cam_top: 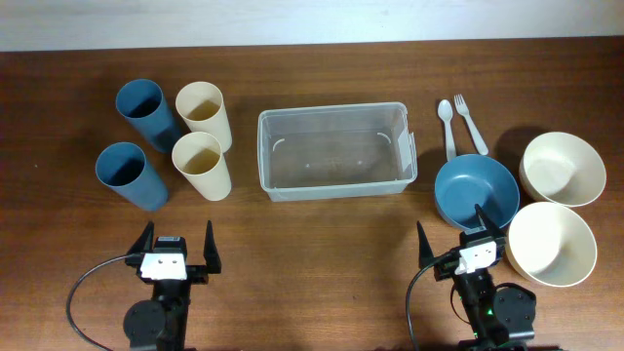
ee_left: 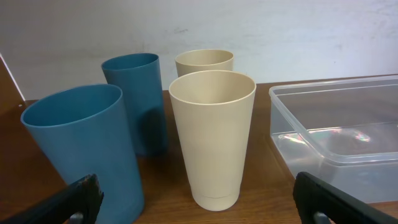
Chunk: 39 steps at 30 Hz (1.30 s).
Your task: Pack container
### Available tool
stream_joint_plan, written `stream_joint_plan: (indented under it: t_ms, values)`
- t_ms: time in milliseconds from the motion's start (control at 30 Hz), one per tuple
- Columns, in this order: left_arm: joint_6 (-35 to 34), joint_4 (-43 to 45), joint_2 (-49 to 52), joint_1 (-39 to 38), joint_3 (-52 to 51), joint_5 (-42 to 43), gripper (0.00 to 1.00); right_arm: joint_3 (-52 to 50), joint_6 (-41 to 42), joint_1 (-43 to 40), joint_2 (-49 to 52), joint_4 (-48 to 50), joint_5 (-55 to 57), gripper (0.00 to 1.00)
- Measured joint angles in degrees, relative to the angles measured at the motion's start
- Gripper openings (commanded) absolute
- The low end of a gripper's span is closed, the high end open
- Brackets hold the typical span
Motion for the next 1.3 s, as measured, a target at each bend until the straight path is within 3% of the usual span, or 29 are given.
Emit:
stream_joint_plan:
  t_ms: [1300]
  values:
    - [0.0, 0.0, 0.0, 0.0, 0.0, 0.0, 1.00, 0.0, -0.9, 0.0, 0.0, 0.0, 0.1, 0.99]
